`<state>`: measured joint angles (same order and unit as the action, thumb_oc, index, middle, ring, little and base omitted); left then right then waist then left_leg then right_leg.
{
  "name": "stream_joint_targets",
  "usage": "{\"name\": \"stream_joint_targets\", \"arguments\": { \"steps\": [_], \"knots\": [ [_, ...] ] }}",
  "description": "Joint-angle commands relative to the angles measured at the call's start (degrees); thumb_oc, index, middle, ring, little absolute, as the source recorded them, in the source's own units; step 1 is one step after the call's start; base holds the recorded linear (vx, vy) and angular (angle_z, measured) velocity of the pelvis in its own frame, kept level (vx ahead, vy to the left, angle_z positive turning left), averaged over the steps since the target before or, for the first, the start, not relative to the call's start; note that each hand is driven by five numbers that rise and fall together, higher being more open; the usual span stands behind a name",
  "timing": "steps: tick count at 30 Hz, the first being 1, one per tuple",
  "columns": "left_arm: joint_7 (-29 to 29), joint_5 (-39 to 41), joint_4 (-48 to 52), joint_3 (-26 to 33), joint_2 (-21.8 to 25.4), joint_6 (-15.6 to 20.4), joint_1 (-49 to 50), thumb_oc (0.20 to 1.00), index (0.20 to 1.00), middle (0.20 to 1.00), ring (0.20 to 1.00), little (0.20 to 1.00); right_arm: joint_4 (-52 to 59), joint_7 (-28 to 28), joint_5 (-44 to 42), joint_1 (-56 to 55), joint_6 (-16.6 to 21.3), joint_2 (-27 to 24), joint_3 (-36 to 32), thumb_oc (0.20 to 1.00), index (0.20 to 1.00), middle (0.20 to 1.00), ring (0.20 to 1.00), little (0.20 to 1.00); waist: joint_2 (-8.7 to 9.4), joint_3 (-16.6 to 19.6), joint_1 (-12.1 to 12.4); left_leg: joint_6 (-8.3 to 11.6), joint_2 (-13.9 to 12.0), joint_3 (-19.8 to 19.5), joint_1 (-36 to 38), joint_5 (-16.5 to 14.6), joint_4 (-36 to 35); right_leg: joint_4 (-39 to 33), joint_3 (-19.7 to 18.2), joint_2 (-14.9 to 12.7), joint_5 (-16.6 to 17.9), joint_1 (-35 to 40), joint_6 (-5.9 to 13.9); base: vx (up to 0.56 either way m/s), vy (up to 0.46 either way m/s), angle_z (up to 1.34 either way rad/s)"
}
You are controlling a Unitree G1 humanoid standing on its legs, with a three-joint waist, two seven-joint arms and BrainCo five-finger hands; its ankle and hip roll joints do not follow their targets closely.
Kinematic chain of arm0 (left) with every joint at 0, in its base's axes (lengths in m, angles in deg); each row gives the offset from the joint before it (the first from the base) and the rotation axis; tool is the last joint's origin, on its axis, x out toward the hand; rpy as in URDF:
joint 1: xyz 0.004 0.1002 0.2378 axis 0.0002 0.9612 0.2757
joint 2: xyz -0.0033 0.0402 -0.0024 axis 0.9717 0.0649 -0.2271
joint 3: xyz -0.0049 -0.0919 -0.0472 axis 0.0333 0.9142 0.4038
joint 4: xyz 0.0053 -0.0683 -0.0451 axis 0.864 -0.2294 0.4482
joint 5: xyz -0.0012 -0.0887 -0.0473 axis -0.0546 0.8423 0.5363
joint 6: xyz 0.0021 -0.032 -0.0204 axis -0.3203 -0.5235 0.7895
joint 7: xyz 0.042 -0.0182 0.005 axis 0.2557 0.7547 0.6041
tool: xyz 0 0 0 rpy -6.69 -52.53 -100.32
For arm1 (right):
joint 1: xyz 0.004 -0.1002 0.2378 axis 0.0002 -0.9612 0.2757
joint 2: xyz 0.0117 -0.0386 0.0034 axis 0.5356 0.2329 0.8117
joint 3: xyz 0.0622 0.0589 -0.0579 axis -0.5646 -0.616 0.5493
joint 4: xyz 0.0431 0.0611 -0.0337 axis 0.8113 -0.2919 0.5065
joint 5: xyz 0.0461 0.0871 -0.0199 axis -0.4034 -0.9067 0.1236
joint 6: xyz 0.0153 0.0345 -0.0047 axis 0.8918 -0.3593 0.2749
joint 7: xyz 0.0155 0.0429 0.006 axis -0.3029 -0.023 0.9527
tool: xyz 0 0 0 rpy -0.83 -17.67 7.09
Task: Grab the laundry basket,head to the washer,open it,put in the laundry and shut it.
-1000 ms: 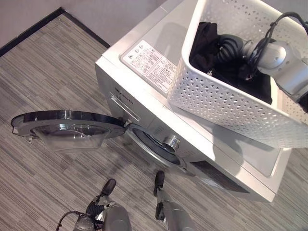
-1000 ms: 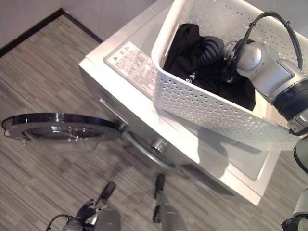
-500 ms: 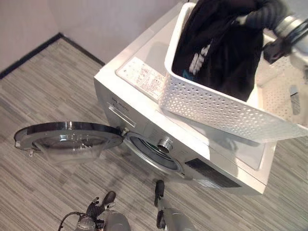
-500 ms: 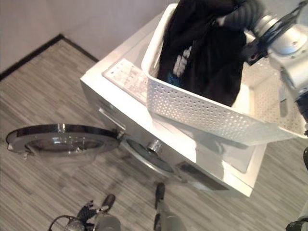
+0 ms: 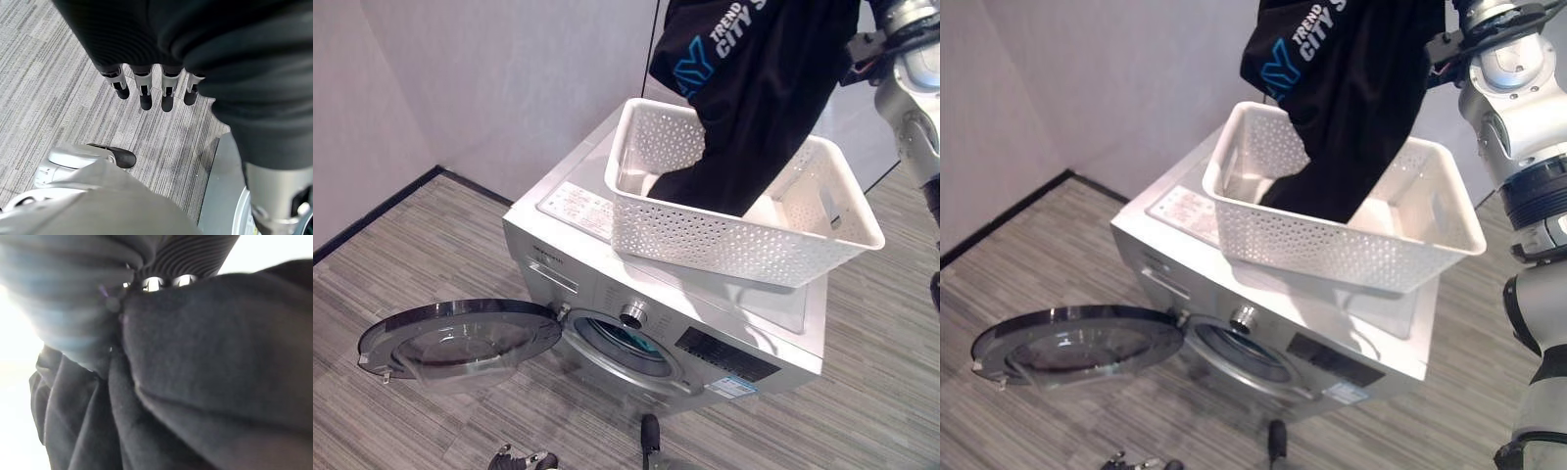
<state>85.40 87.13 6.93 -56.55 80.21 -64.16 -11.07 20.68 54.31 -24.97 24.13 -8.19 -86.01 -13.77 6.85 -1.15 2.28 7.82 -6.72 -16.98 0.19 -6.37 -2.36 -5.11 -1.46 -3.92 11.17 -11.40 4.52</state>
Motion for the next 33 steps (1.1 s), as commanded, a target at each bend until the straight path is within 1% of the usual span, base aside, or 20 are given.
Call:
{"name": "stream_joint_targets", "arguments": {
  "steps": [1,4,6,7,9,11,12,13,16,17,18,22,23,25,26,27,28,31,32,33],
  "knots": [
    [0.77,-0.20,-3.97,-1.95,1.81,-0.09,-2.36,1.000,1.000,1.000,1.000,1.000,-5.32,-4.70,1.25,8.68,3.30,-2.57,-5.60,0.200,0.200,0.200,0.200,0.200,1.69,-0.06,1.20,-5.33,2.91,-0.05,4.50,-0.76,-2.64,5.07,0.77,-3.27,-6.88,1.89,4.01,0.00,0.032,-0.06],
    [0.79,-0.44,-4.23,-2.00,1.64,-0.15,-2.20,1.000,1.000,1.000,1.000,1.000,-8.07,-6.24,2.20,10.08,3.24,-4.56,-5.95,0.200,0.200,0.200,0.200,0.200,1.70,0.26,1.11,-5.60,3.23,0.22,5.02,-1.07,-2.64,5.03,0.41,-3.53,-6.62,2.20,4.32,-0.01,0.041,-0.04],
    [0.80,-1.01,-4.54,-1.81,1.63,-0.11,-2.17,1.000,1.000,1.000,1.000,1.000,-10.21,-7.53,5.86,11.33,2.62,-7.81,-4.98,0.200,0.200,0.200,0.200,0.200,1.87,0.66,0.81,-5.88,3.57,0.52,5.60,-1.39,-2.64,5.05,0.26,-3.85,-6.35,2.28,4.78,-0.01,0.056,-0.02],
    [0.91,-1.07,-5.01,-1.71,1.77,-0.17,-2.25,1.000,1.000,1.000,1.000,1.000,-12.78,-8.02,5.40,12.33,2.56,-9.01,-4.75,0.200,0.200,0.200,0.200,0.200,2.07,0.81,0.71,-5.97,3.71,0.71,5.87,-1.57,-2.64,5.01,0.15,-3.96,-6.13,2.36,4.95,0.00,0.062,-0.03],
    [0.97,-1.28,-5.29,-1.61,1.88,-0.23,-2.27,1.000,1.000,1.000,1.000,1.000,-15.20,-8.35,5.72,13.78,2.42,-9.63,-3.75,0.200,0.200,0.200,0.200,0.200,2.21,0.83,0.70,-6.10,3.90,0.95,6.09,-1.70,-2.64,4.97,0.01,-4.06,-5.95,2.38,5.11,0.00,0.036,-0.12],
    [1.00,-1.17,-5.77,-1.02,2.32,-0.33,-2.53,1.000,1.000,1.000,1.000,1.000,-18.93,-8.28,6.48,15.74,1.29,-10.95,-2.29,0.200,0.200,0.200,0.200,0.200,2.62,0.91,0.49,-6.38,4.27,1.54,6.48,-1.98,-2.64,4.94,-0.51,-4.18,-5.42,2.31,5.49,-0.03,0.058,-0.18],
    [0.96,-0.87,-5.94,-0.54,2.78,-0.39,-2.74,1.000,1.000,1.000,1.000,1.000,-21.77,-8.74,7.26,17.27,0.54,-12.14,-1.16,0.200,0.200,0.200,0.200,0.200,3.36,0.88,0.32,-6.60,5.01,2.09,6.54,-1.65,-2.64,4.93,-1.13,-4.61,-4.46,1.93,5.94,-0.02,0.069,-0.21],
    [1.00,-0.77,-5.86,-0.32,3.02,-0.41,-2.61,1.000,1.000,1.000,1.000,1.000,-22.32,-8.94,7.64,17.54,0.37,-13.14,-0.73,0.200,0.200,0.200,0.200,0.200,3.36,1.01,0.27,-6.87,4.81,2.51,7.10,-2.35,-2.64,4.88,-1.25,-4.39,-4.62,2.22,6.16,-0.02,0.078,-0.24],
    [1.14,-0.23,-5.94,0.49,3.52,-0.34,-2.57,1.000,1.000,1.000,1.000,1.000,-22.75,-10.05,7.22,17.78,0.58,-15.24,-0.99,0.200,0.200,0.200,0.200,0.200,4.33,0.90,-0.09,-7.38,5.84,3.66,7.38,-2.22,-2.57,5.02,-2.14,-5.10,-3.33,1.53,6.89,-0.02,0.059,-0.27],
    [1.20,-0.24,-5.99,0.78,3.58,-0.34,-2.52,1.000,1.000,1.000,1.000,1.000,-22.20,-10.47,8.01,17.52,0.65,-15.87,-1.10,0.200,0.200,0.200,0.200,0.200,4.09,0.92,-0.37,-7.75,5.75,4.05,7.88,-2.93,-2.56,5.07,-2.23,-4.93,-3.47,1.67,7.14,-0.05,0.044,-0.25],
    [1.20,-0.25,-5.98,0.79,3.60,-0.33,-2.55,1.000,1.000,1.000,1.000,1.000,-22.14,-10.51,8.06,17.45,0.65,-15.89,-1.22,0.200,0.200,0.200,0.200,0.200,4.40,0.75,-0.26,-7.67,6.06,4.14,7.69,-2.48,-2.52,5.14,-2.47,-5.16,-3.01,1.41,7.14,-0.02,0.065,-0.34],
    [1.13,-0.26,-6.20,1.59,3.85,-0.14,-2.00,1.000,1.000,1.000,1.000,1.000,-19.79,-12.07,10.35,15.56,0.77,-18.69,-2.11,0.200,0.200,0.200,0.200,0.200,4.76,0.53,-0.93,-8.54,7.02,6.15,8.66,-3.21,-2.39,5.29,-3.88,-5.53,-1.96,0.73,7.82,-0.02,0.069,-0.33],
    [1.10,-0.40,-6.40,1.98,3.89,-0.07,-1.83,1.000,1.000,1.000,1.000,1.000,-19.33,-11.97,11.12,14.59,0.71,-20.24,-2.41,0.200,0.200,0.200,0.200,0.200,4.78,0.52,-1.54,-8.84,7.39,6.77,9.13,-3.42,-2.44,5.33,-4.04,-5.73,-1.63,0.59,7.98,0.00,0.057,-0.35],
    [1.03,-0.25,-6.51,2.57,3.84,-0.19,-1.79,1.000,1.000,1.000,1.000,1.000,-17.85,-11.98,11.17,11.67,0.77,-21.38,-4.34,0.200,0.200,0.200,0.200,0.200,4.74,0.42,-2.06,-9.11,7.53,7.33,9.56,-3.63,-2.41,5.55,-4.47,-5.82,-1.40,0.49,8.14,0.01,0.061,-0.28],
    [1.09,0.16,-6.48,3.40,3.76,-0.14,-1.68,1.000,1.000,1.000,1.000,1.000,-14.36,-12.33,12.02,5.96,0.90,-22.24,-8.61,0.200,0.200,0.200,0.200,0.200,4.69,0.35,-2.62,-9.31,7.66,7.73,10.07,-3.81,-2.42,5.74,-4.84,-5.82,-1.32,0.45,8.09,0.01,0.035,-0.23],
    [1.09,0.16,-6.48,3.38,3.88,-0.14,-1.66,1.000,1.000,1.000,1.000,1.000,-14.23,-12.35,12.06,5.51,0.89,-22.26,-9.04,0.200,0.200,0.200,0.200,0.200,4.80,0.37,-2.60,-9.31,7.66,7.74,10.07,-3.81,-2.42,5.74,-4.84,-5.82,-1.32,0.45,8.09,0.00,0.045,-0.20],
    [1.24,0.10,-6.26,3.87,2.94,-0.18,-1.84,1.000,1.000,1.000,1.000,1.000,-10.45,-13.05,13.51,0.26,1.40,-22.25,-12.68,0.200,0.200,0.200,0.200,0.200,4.04,0.15,-3.22,-9.52,7.80,7.98,10.33,-4.04,-2.47,5.82,-5.07,-5.94,-1.25,0.39,8.09,0.00,0.034,-0.10],
    [1.16,-0.19,-6.13,4.16,2.20,-0.11,-1.81,1.000,1.000,1.000,1.000,1.000,-3.91,-13.96,16.79,-14.95,1.27,-20.89,-24.27,0.200,0.200,0.200,0.200,0.200,3.88,0.16,-3.97,-9.80,7.89,8.26,10.76,-4.32,-2.59,5.81,-5.42,-6.09,-1.03,0.44,8.14,0.01,0.038,-0.12],
    [1.24,-0.19,-6.10,4.48,1.66,-0.16,-1.86,1.000,1.000,1.000,1.000,1.000,-2.02,-14.03,17.64,-18.38,1.33,-20.20,-26.61,0.200,0.200,0.200,0.200,0.200,3.46,0.10,-4.30,-9.86,7.96,8.33,10.85,-4.40,-2.62,5.81,-5.52,-6.13,-1.01,0.43,8.11,0.01,0.019,-0.05],
    [1.24,-0.19,-6.09,4.24,2.14,-0.16,-1.82,1.000,1.000,1.000,1.000,1.000,-1.33,-14.11,17.84,-20.46,1.21,-20.11,-28.61,0.200,0.200,0.200,0.200,0.200,3.92,0.15,-4.07,-9.86,7.94,8.32,10.86,-4.41,-2.62,5.80,-5.50,-6.12,-1.01,0.45,8.10,0.01,0.023,-0.08]
  ]
}}
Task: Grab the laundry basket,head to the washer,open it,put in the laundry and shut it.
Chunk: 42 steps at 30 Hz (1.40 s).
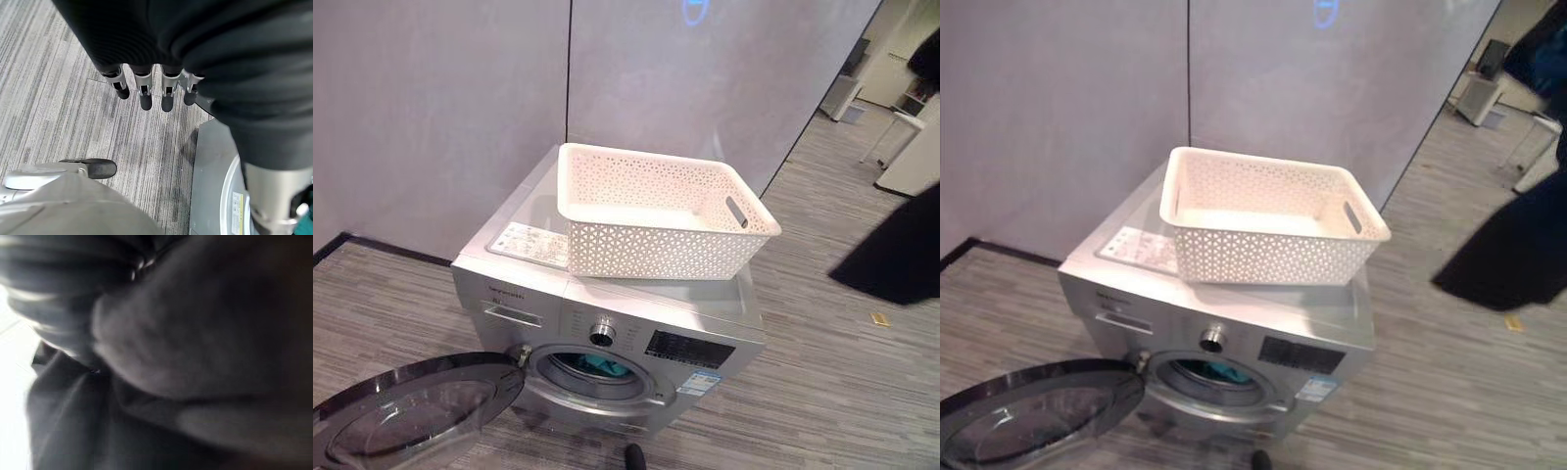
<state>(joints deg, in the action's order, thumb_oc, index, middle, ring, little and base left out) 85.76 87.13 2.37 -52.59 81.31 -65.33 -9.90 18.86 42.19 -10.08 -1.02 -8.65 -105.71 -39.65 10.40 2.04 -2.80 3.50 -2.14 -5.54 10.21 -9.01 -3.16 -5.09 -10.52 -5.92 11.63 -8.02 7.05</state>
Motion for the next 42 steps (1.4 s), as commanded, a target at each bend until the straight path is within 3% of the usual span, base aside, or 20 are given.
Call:
{"name": "stream_joint_targets", "arguments": {
  "steps": [1,2,4,7,8,9,16,18,20,22,25,27,28,30,31,36,37,38,41,42],
  "knots": [
    [0.68,-0.05,-1.21,0.65,-0.15,0.91,-3.05,1.000,1.000,1.000,1.000,1.000,5.86,-2.37,4.73,-6.55,1.71,3.39,-10.65,0.200,0.200,0.200,0.200,0.200,-0.21,-3.27,0.41,-5.73,3.46,-3.03,0.96,-1.87,-1.80,5.85,3.38,-4.13,-1.39,-3.04,5.58,0.00,0.015,-0.08],
    [0.67,-0.04,-1.20,0.50,0.04,0.91,-3.06,1.000,1.000,1.000,1.000,1.000,6.12,-2.37,4.78,-7.29,1.66,3.43,-11.35,0.200,0.200,0.200,0.200,0.200,-0.03,-3.26,0.56,-5.73,3.48,-3.03,0.96,-1.87,-1.80,5.85,3.37,-4.14,-1.39,-3.05,5.58,0.00,0.034,-0.04],
    [0.73,-0.38,-0.67,0.51,-1.33,0.88,-3.01,1.000,1.000,1.000,1.000,1.000,13.08,-2.88,7.92,-19.93,1.92,10.01,-19.07,0.200,0.200,0.200,0.200,0.200,-0.65,-3.79,0.29,-6.30,3.97,-2.88,1.24,-2.12,-1.77,6.11,2.63,-4.31,-0.98,-3.33,5.80,-0.01,0.033,-0.05],
    [0.74,-0.77,0.36,0.90,-2.19,0.92,-2.95,1.000,1.000,1.000,1.000,1.000,19.91,-3.13,11.27,-29.30,1.69,17.76,-22.84,0.200,0.200,0.200,0.200,0.200,-1.54,-4.41,0.18,-7.11,4.83,-2.56,1.70,-2.51,-1.63,6.64,1.64,-4.52,-0.94,-3.75,6.10,-0.01,0.043,-0.13],
    [0.74,-0.77,0.37,0.85,-2.15,0.92,-2.94,1.000,1.000,1.000,1.000,1.000,19.99,-3.13,11.28,-29.43,1.66,17.79,-22.96,0.200,0.200,0.200,0.200,0.200,-1.50,-4.41,0.25,-7.11,4.84,-2.54,1.71,-2.51,-1.63,6.64,1.61,-4.52,-0.94,-3.75,6.10,-0.02,0.057,-0.23],
    [0.90,-1.12,1.07,1.10,-2.53,1.00,-3.11,1.000,1.000,1.000,1.000,1.000,23.25,-2.65,13.83,-33.77,1.35,22.03,-23.44,0.200,0.200,0.200,0.200,0.200,-2.15,-4.77,-0.11,-7.51,5.48,-2.48,1.98,-2.54,-1.56,7.13,0.89,-4.73,-0.45,-3.99,6.27,-0.03,0.063,-0.20],
    [1.18,-1.43,5.48,0.98,-2.65,1.65,-4.05,1.000,1.000,1.000,1.000,1.000,34.48,2.07,17.07,-46.92,0.84,37.75,-20.54,0.200,0.200,0.200,0.200,0.200,-3.37,-6.61,-0.76,-8.71,7.42,-0.83,1.01,-2.74,-0.24,5.61,1.32,-6.28,3.92,-4.78,7.01,-0.05,0.051,-0.11],
    [1.46,-1.41,6.99,1.13,-2.42,1.77,-3.99,1.000,1.000,1.000,1.000,1.000,37.30,3.94,17.41,-49.92,0.97,41.17,-18.37,0.200,0.200,0.200,0.200,0.200,-4.17,-7.67,-0.77,-9.06,7.28,0.36,0.25,-2.70,0.60,6.93,3.75,-6.06,1.46,-4.91,5.98,-0.10,0.049,-0.07],
    [1.74,-0.91,8.08,1.97,-1.73,1.85,-3.71,1.000,1.000,1.000,1.000,1.000,39.89,6.33,17.43,-52.75,1.28,43.70,-15.54,0.200,0.200,0.200,0.200,0.200,-5.51,-9.15,-0.58,-9.08,6.17,2.03,-1.20,-2.27,1.77,12.53,6.47,-4.69,-4.57,-4.36,4.16,-0.18,0.028,-0.31],
    [1.87,-0.36,8.51,2.90,-0.96,2.05,-3.25,1.000,1.000,1.000,1.000,1.000,40.27,9.58,15.64,-54.73,1.66,46.02,-11.49,0.200,0.200,0.200,0.200,0.200,-6.09,-9.71,0.15,-8.95,5.39,3.53,-3.04,-1.09,2.40,16.80,8.25,-4.45,-8.17,-3.36,3.26,-0.21,-0.009,-0.61],
    [1.53,-0.82,8.23,3.85,0.08,2.17,-1.93,1.000,1.000,1.000,1.000,1.000,37.72,15.20,11.98,-55.97,1.97,48.90,-3.70,0.200,0.200,0.200,0.200,0.200,-7.32,-9.04,2.69,-8.81,3.63,6.04,-6.44,1.11,2.30,22.27,11.44,-6.86,-11.72,-1.24,2.23,-0.17,-0.037,-0.62],
    [1.41,-0.75,7.98,4.29,0.19,2.20,-1.67,1.000,1.000,1.000,1.000,1.000,37.69,16.48,10.18,-56.23,1.85,50.05,-1.91,0.200,0.200,0.200,0.200,0.200,-7.41,-8.47,3.21,-8.67,3.41,6.70,-7.24,1.51,2.11,21.99,11.62,-7.44,-11.56,-0.68,2.00,-0.09,-0.072,-0.39],
    [0.83,-0.50,7.41,5.59,1.02,2.89,-0.56,1.000,1.000,1.000,1.000,1.000,36.75,21.47,7.77,-57.33,1.33,51.47,4.99,0.200,0.200,0.200,0.200,0.200,-7.21,-6.83,5.71,-8.08,3.02,7.73,-9.72,2.70,1.47,20.88,12.15,-9.37,-10.64,3.06,2.53,-0.09,-0.105,-0.65],
    [0.92,-0.70,7.70,5.44,1.33,3.31,-0.28,1.000,1.000,1.000,1.000,1.000,36.70,22.70,7.17,-57.38,1.38,51.81,7.23,0.200,0.200,0.200,0.200,0.200,-6.56,-6.48,6.76,-7.78,3.30,7.93,-10.45,3.02,1.19,18.57,12.62,-9.72,-10.11,4.87,3.01,-0.09,-0.139,-0.56],
    [1.03,-1.02,8.48,4.75,1.79,4.11,-0.32,1.000,1.000,1.000,1.000,1.000,35.90,24.53,6.96,-54.81,1.41,51.74,12.73,0.200,0.200,0.200,0.200,0.200,-5.59,-7.06,8.73,-7.20,3.65,8.50,-12.45,3.88,0.93,14.46,14.07,-10.20,-8.95,5.53,3.87,-0.10,-0.145,-0.35],
    [2.17,-0.54,10.67,3.57,3.20,5.56,-1.24,1.000,1.000,1.000,1.000,1.000,33.47,25.84,4.39,-48.51,2.00,53.83,20.73,0.200,0.200,0.200,0.200,0.200,-4.58,-8.51,11.09,-5.90,2.61,9.44,-17.24,5.18,1.50,9.21,16.89,-10.31,-7.45,5.16,4.61,-0.14,-0.162,-0.12],
    [2.75,0.08,11.91,2.91,3.84,6.33,-2.08,1.000,1.000,1.000,1.000,1.000,32.96,26.00,4.41,-46.06,2.26,54.35,23.21,0.200,0.200,0.200,0.200,0.200,-4.44,-9.67,11.68,-5.45,2.16,9.29,-18.50,5.73,1.61,8.17,17.14,-9.68,-8.25,4.95,4.31,-0.32,-0.192,0.02],
    [4.53,1.40,16.60,0.38,5.27,8.04,-4.65,1.000,1.000,1.000,1.000,1.000,30.28,24.38,4.66,-40.09,3.17,56.27,27.06,0.200,0.200,0.200,0.200,0.200,-4.37,-13.02,13.05,-4.06,1.80,8.12,-23.15,7.77,2.22,5.34,18.37,-8.30,-10.37,4.18,3.58,-0.32,-0.193,0.01],
    [5.40,2.92,20.24,-0.85,6.00,9.29,-6.51,1.000,1.000,1.000,1.000,1.000,29.63,22.70,5.53,-36.82,3.95,56.52,28.00,0.200,0.200,0.200,0.200,0.200,-4.43,-14.73,13.24,-3.35,1.63,6.80,-25.45,8.89,2.23,4.33,18.80,-7.39,-11.43,3.64,3.04,-0.20,-0.135,0.32],
    [6.00,4.13,25.77,-2.43,7.09,10.60,-7.62,1.000,1.000,1.000,1.000,1.000,29.46,21.36,5.96,-34.49,4.56,56.07,28.09,0.200,0.200,0.200,0.200,0.200,-4.46,-15.97,13.64,-2.89,1.67,5.50,-27.32,9.81,2.18,3.67,19.15,-6.73,-11.68,3.09,2.75,-0.13,-0.114,0.57]
  ]
}}
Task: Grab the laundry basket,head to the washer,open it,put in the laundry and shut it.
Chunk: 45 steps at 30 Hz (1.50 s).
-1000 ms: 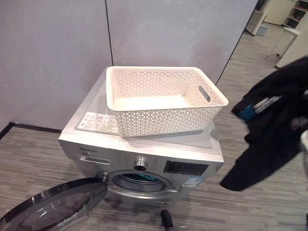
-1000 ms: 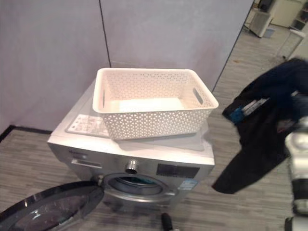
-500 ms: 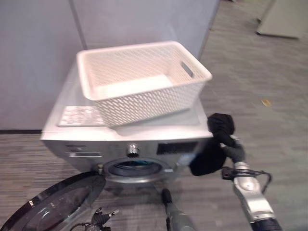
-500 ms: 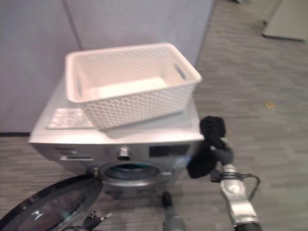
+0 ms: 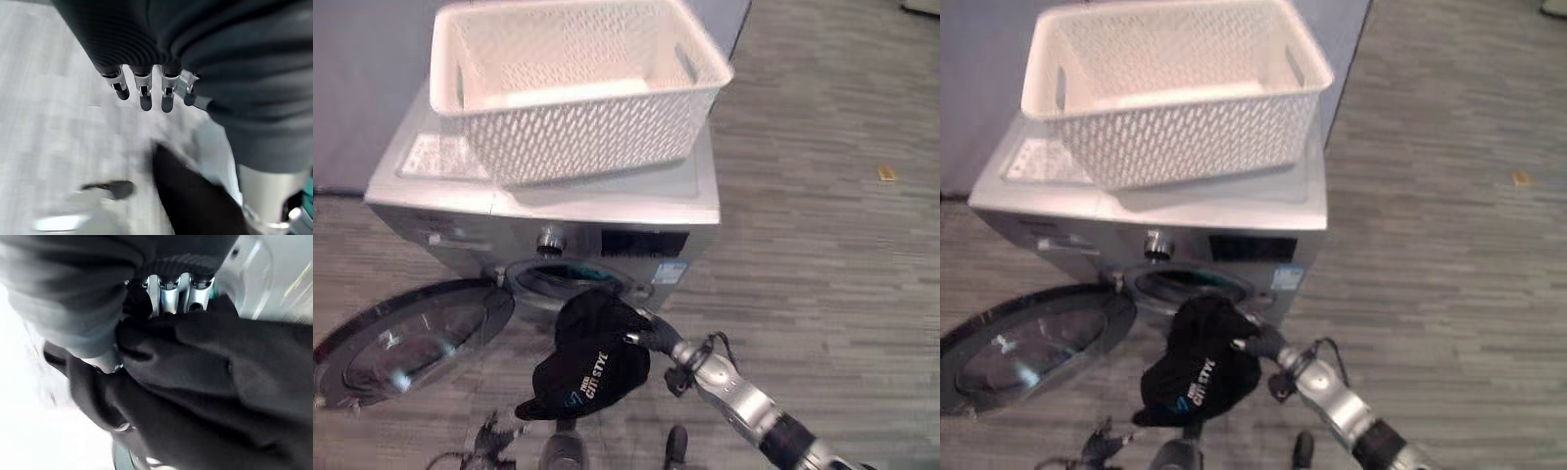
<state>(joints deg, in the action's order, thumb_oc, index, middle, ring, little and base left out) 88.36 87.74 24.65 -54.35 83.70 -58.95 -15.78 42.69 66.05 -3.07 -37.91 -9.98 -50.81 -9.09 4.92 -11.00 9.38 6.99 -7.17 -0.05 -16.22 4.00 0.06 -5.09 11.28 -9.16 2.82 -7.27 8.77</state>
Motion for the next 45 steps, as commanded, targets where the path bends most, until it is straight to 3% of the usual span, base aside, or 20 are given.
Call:
{"name": "stream_joint_targets", "arguments": {
  "steps": [1,5,7,8,12,19,29,33,36,41,42,45],
  "knots": [
    [3.40,3.52,3.54,-0.68,4.73,4.18,-1.74,1.000,1.000,1.000,1.000,1.000,5.60,-2.50,-1.04,2.42,5.90,1.18,-2.48,0.200,0.200,0.200,0.200,0.200,1.01,-2.92,1.41,-6.37,6.70,-0.05,-0.94,-3.20,-1.01,3.67,-2.59,-3.48,-2.88,2.33,1.03,-0.11,-0.112,0.42],
    [3.94,4.38,17.18,-6.02,7.09,6.53,-5.17,1.000,1.000,1.000,1.000,1.000,5.68,-5.93,-0.67,7.48,7.06,0.76,-3.14,0.200,0.200,0.200,0.200,0.200,1.21,-5.29,2.31,-5.74,7.20,-2.87,-4.82,-2.12,-0.50,3.06,-1.88,-2.26,-2.96,1.23,0.44,-0.07,-0.088,0.37],
    [3.52,4.69,18.73,-7.08,7.38,6.78,-6.13,1.000,1.000,1.000,1.000,1.000,5.52,-6.42,-0.65,8.55,7.19,1.09,-3.11,0.200,0.200,0.200,0.200,0.200,1.43,-5.71,2.50,-5.73,7.18,-3.21,-5.46,-2.06,-0.20,3.13,-1.73,-2.22,-2.91,0.96,0.37,-0.06,-0.065,0.51],
    [3.17,5.73,23.54,-10.86,8.47,7.64,-10.23,1.000,1.000,1.000,1.000,1.000,4.81,-8.48,-0.42,12.55,7.56,2.33,-2.42,0.200,0.200,0.200,0.200,0.200,1.74,-7.44,3.26,-5.62,7.30,-3.89,-7.13,-1.88,0.43,3.53,-1.29,-2.01,-2.81,-0.20,0.10,-0.06,-0.060,0.25],
    [2.89,6.70,26.75,-14.84,8.97,8.53,-16.40,1.000,1.000,1.000,1.000,1.000,4.96,-10.63,-0.75,16.57,7.98,3.34,-2.42,0.200,0.200,0.200,0.200,0.200,2.29,-9.30,3.52,-5.50,7.40,-4.59,-8.84,-1.55,0.80,4.15,-0.57,-1.89,-2.51,-1.79,-0.11,-0.04,-0.042,0.18],
    [2.04,7.83,24.13,-20.83,6.89,7.95,-25.91,1.000,1.000,1.000,1.000,1.000,4.83,-14.26,-0.06,23.11,8.52,4.88,-3.83,0.200,0.200,0.200,0.200,0.200,3.24,-11.37,2.77,-5.56,7.15,-4.57,-11.04,-1.21,0.71,4.25,-0.06,-1.69,-1.52,-4.24,0.02,-0.02,-0.010,0.05],
    [2.37,10.09,21.40,-23.59,2.85,7.00,-32.16,1.000,1.000,1.000,1.000,1.000,4.29,-17.63,-0.69,28.86,8.55,6.69,-6.09,0.200,0.200,0.200,0.200,0.200,3.79,-13.07,1.61,-5.60,7.01,-4.15,-12.41,-1.14,0.32,2.86,-0.90,-1.25,-0.43,-6.03,0.15,0.00,0.005,0.00],
    [-1.76,15.81,19.19,-26.35,0.41,6.89,-36.14,1.000,1.000,1.000,1.000,1.000,4.11,-18.50,0.37,32.09,8.41,8.98,-5.92,0.200,0.200,0.200,0.200,0.200,4.47,-13.31,0.56,-5.67,6.92,-3.85,-14.04,-1.40,0.97,2.43,-1.76,-0.91,-0.10,-7.37,0.13,0.00,0.009,-0.01],
    [-1.43,16.65,12.56,-27.71,-2.93,5.95,-41.03,1.000,1.000,1.000,1.000,1.000,2.52,-19.06,-0.44,34.24,8.53,11.53,-5.29,0.200,0.200,0.200,0.200,0.200,4.86,-13.87,-0.38,-5.69,6.83,-4.01,-15.08,-1.50,1.61,2.68,-2.06,-0.70,-0.04,-8.25,0.06,-0.01,0.002,-0.01],
    [0.64,14.43,10.13,-28.55,-4.75,6.33,-46.13,1.000,1.000,1.000,1.000,1.000,1.68,-19.63,-1.75,36.23,9.18,14.21,-4.11,0.200,0.200,0.200,0.200,0.200,5.62,-14.30,-1.61,-5.61,6.71,-4.27,-16.28,-1.31,1.63,2.80,-2.20,-0.32,0.17,-9.38,-0.07,0.00,0.000,0.00],
    [1.78,13.92,8.37,-28.18,-5.26,6.47,-48.04,0.203,0.203,0.203,0.203,0.203,1.41,-19.66,-1.95,36.52,9.44,14.51,-3.91,0.200,0.200,0.200,0.200,0.200,5.83,-14.38,-1.91,-5.58,6.75,-4.28,-16.43,-1.25,1.60,2.82,-2.31,-0.19,0.24,-9.62,-0.13,-0.01,-0.003,-0.03],
    [5.98,12.82,6.12,-25.44,-5.91,6.78,-50.79,0.200,0.200,0.200,0.200,0.200,1.64,-20.30,-2.36,36.82,9.89,15.24,-3.33,0.200,0.200,0.200,0.200,0.200,6.64,-14.49,-2.66,-5.52,6.59,-4.26,-16.79,-1.20,1.44,2.73,-2.53,0.04,0.36,-10.12,-0.13,0.00,0.000,0.00]
  ]
}}
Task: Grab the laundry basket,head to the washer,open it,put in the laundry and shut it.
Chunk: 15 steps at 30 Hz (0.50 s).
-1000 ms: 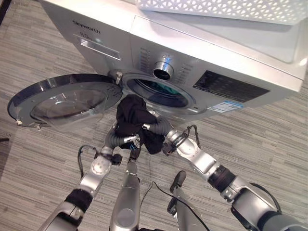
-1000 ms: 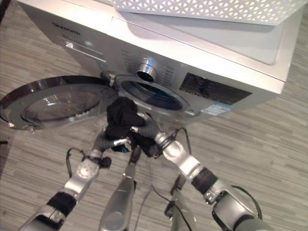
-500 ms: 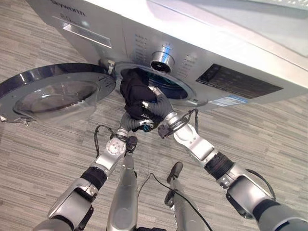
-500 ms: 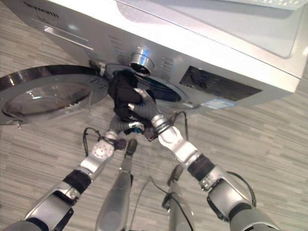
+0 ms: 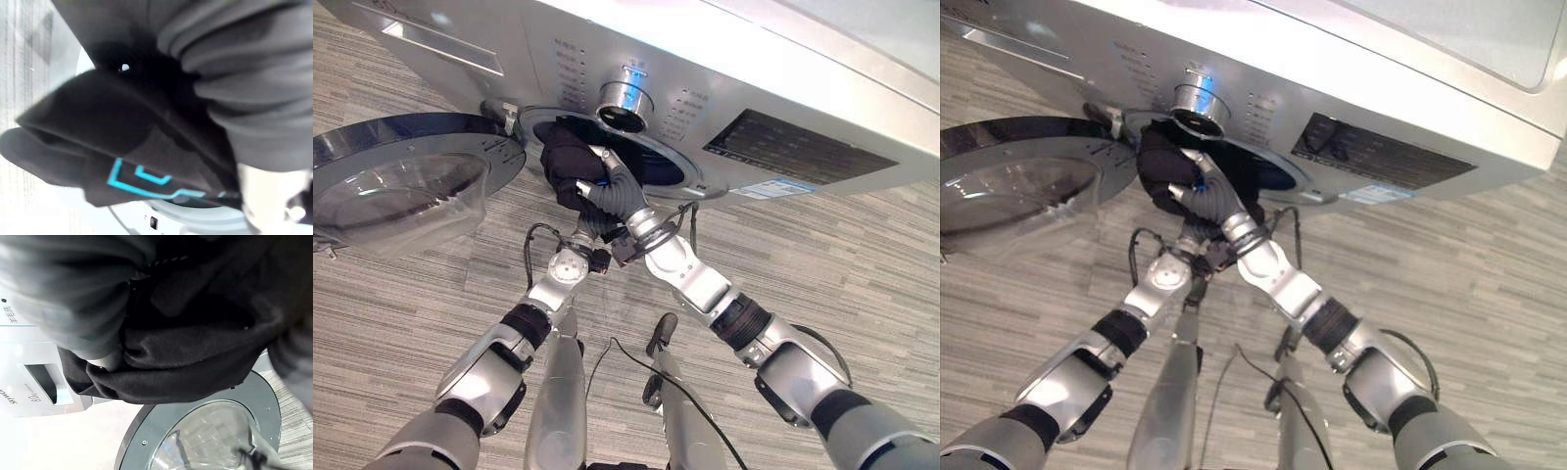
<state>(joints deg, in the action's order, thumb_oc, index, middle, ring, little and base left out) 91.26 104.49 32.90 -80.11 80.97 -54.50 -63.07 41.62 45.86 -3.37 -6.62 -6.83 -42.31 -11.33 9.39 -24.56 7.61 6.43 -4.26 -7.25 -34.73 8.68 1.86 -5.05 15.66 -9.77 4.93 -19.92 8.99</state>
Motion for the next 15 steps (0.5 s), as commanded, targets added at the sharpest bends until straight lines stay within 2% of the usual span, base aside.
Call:
{"name": "stream_joint_targets", "arguments": {
  "steps": [1,2,7,8,9,15],
  "knots": [
    [3.09,-3.92,-2.13,0.33,-3.19,2.33,-3.50,0.200,0.200,0.200,0.200,0.200,2.71,-0.11,-2.07,5.53,6.74,6.75,-1.09,0.200,0.200,0.200,0.200,0.200,2.17,-0.93,-0.90,-4.96,3.68,2.94,1.72,-5.88,-0.36,2.69,-6.92,0.65,-1.75,2.54,-0.36,0.00,0.000,0.00],
    [5.57,-4.66,-3.52,2.26,-2.64,2.25,-4.73,0.200,0.200,0.200,0.200,0.200,2.88,-0.61,-1.40,5.17,6.83,6.36,-0.75,0.200,0.200,0.200,0.200,0.200,2.77,-0.96,-1.27,-4.90,3.43,3.15,1.63,-5.96,-0.38,2.51,-7.14,0.75,-1.56,2.28,-0.32,0.00,0.000,0.00],
    [6.96,-4.15,-4.66,4.62,-0.26,2.86,-5.78,0.200,0.200,0.200,0.200,0.200,1.58,-0.84,-0.42,4.79,6.69,5.79,-0.17,0.200,0.200,0.200,0.200,0.200,3.47,-1.01,-1.87,-4.81,3.08,3.80,1.84,-6.12,-0.52,2.31,-7.57,0.92,-1.23,1.99,-0.11,0.00,0.007,-0.06],
    [7.51,-4.42,-5.02,5.10,0.41,2.92,-5.99,0.200,0.200,0.200,0.200,0.200,0.97,-0.61,-0.71,4.60,6.73,5.69,0.04,0.758,0.758,0.758,0.758,0.758,3.57,-1.02,-1.97,-4.78,2.98,3.96,1.94,-6.11,-0.55,2.34,-7.61,0.92,-1.19,1.90,-0.08,0.01,0.006,-0.06],
    [8.84,-4.25,-5.20,6.75,1.32,3.35,-5.91,0.200,0.200,0.200,0.200,0.200,0.31,-1.02,0.99,4.07,6.33,4.81,0.58,1.000,1.000,1.000,1.000,1.000,3.73,-1.03,-2.23,-4.72,2.91,4.28,2.26,-6.09,-0.81,2.25,-7.59,0.85,-1.09,2.01,-0.06,0.01,0.010,-0.05],
    [10.77,-3.80,-6.09,9.89,2.97,3.94,-5.30,0.200,0.200,0.200,0.200,0.200,-1.87,-0.34,2.17,1.45,5.73,3.24,1.60,1.000,1.000,1.000,1.000,1.000,4.12,-1.32,-2.89,-4.72,2.72,5.07,2.92,-6.15,-1.18,2.30,-7.84,0.89,-1.06,1.98,0.02,0.00,0.008,-0.05]
  ]
}}
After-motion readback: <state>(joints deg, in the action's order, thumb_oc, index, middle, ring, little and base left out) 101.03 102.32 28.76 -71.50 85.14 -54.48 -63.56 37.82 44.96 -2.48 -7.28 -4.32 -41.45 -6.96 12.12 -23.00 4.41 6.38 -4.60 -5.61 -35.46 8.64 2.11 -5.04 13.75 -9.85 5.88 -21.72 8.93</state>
